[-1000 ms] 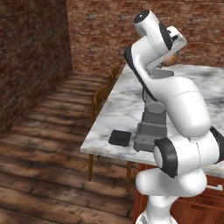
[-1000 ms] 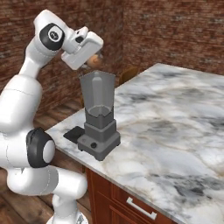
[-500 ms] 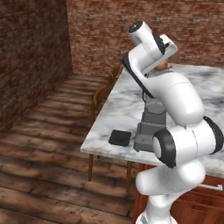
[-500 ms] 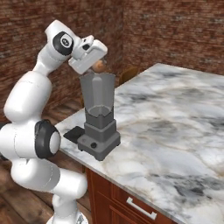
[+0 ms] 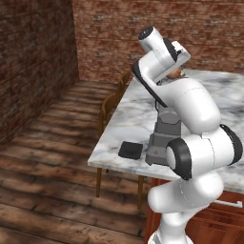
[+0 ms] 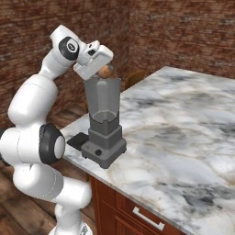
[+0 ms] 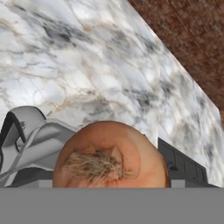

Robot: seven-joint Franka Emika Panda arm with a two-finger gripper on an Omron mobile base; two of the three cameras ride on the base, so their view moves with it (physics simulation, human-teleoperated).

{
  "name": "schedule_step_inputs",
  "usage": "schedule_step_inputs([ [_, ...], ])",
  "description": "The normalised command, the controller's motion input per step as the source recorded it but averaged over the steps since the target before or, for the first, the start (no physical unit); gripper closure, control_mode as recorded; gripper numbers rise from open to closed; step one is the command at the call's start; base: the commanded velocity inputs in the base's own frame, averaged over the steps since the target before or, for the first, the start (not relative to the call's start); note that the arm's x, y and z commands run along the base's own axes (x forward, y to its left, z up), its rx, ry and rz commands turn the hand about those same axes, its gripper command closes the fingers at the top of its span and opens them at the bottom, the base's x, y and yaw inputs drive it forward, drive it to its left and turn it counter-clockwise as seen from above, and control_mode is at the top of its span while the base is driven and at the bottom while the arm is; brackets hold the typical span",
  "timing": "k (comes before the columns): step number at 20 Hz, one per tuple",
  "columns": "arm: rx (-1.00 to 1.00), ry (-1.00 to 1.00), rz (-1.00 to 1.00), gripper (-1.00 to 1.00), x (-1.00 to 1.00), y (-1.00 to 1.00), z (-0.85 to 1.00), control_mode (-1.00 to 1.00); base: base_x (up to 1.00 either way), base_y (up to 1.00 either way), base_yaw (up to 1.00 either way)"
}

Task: Grab the lemon and onion from the fridge, place them in the blender, close the lid, and turn on the blender to create a marinade.

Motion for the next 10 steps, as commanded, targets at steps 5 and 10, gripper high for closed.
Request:
schedule_step_inputs([
  [5, 0.00, 0.00, 0.00, 1.00, 0.43, 0.00, -0.20, -1.00, 0.00, 0.00, 0.00],
  [10, 0.00, 0.00, 0.04, 1.00, 0.32, 0.00, -0.26, -1.00, 0.00, 0.00, 0.00],
])
